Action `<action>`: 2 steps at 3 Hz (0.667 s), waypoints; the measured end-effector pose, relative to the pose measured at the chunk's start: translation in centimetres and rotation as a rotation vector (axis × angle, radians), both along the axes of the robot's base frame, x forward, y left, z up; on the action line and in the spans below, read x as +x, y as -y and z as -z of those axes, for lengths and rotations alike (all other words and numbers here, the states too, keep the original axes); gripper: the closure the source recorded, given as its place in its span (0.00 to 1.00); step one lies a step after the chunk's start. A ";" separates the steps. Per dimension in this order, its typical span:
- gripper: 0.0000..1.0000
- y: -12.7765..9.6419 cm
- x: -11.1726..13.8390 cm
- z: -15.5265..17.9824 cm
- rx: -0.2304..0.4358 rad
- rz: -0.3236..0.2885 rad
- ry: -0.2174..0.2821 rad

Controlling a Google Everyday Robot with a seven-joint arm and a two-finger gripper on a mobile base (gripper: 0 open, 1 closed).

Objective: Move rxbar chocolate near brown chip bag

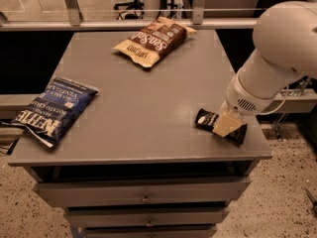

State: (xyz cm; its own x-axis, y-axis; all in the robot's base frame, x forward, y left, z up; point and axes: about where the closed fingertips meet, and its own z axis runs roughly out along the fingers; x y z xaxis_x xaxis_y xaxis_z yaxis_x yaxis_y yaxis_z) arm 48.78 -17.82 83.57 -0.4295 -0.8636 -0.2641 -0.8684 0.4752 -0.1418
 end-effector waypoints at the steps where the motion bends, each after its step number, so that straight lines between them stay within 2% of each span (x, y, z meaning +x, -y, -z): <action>1: 1.00 0.7 2.4 -3.0 0.042 0.006 0.062; 2: 1.00 2.5 3.4 -8.1 0.074 -0.015 0.142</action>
Offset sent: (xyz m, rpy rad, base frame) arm 0.0470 -0.0504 0.1567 0.1109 -0.2617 0.0698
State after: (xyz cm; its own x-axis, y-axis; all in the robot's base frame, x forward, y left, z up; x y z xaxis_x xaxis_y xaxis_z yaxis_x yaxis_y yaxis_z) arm 52.17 -20.31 91.68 -0.3707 -0.8455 -0.3844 -0.8492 0.4761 -0.2283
